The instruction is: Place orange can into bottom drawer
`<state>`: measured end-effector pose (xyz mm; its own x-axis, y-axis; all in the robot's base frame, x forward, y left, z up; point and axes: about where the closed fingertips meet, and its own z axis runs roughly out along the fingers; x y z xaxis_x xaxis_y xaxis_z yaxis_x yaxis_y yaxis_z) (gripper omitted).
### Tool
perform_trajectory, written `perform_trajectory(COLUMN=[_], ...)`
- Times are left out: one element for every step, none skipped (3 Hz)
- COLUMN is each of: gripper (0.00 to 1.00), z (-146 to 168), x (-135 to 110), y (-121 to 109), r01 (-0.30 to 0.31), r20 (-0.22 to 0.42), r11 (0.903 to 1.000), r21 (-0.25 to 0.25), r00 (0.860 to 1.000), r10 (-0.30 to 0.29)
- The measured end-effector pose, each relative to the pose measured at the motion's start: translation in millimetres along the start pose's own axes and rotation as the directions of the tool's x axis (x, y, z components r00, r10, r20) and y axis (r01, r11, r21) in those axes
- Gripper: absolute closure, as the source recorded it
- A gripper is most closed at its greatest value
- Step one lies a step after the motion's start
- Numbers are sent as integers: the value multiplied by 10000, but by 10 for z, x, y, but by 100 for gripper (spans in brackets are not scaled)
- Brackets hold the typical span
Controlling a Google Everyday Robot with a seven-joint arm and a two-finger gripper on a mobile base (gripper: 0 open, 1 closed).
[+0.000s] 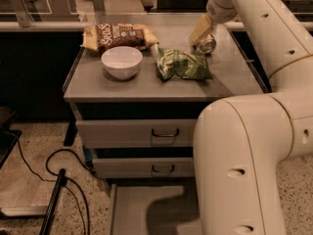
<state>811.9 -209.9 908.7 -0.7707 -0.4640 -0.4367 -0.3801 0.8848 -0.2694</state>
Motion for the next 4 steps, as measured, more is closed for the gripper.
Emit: perform_trajectory(gripper=[0,0,0,0], z=[76,187,269,329], x=[-6,-44,-81,-149], y=[-12,-48,-53,-25], r01=[-84,-309,-401,-318], r20=[183,312,350,385], r11=[9999,9995,9992,9995], r21=[-129,-69,-30,37], r00=[9998,9990,9986,9988], r10=[86,311,402,317])
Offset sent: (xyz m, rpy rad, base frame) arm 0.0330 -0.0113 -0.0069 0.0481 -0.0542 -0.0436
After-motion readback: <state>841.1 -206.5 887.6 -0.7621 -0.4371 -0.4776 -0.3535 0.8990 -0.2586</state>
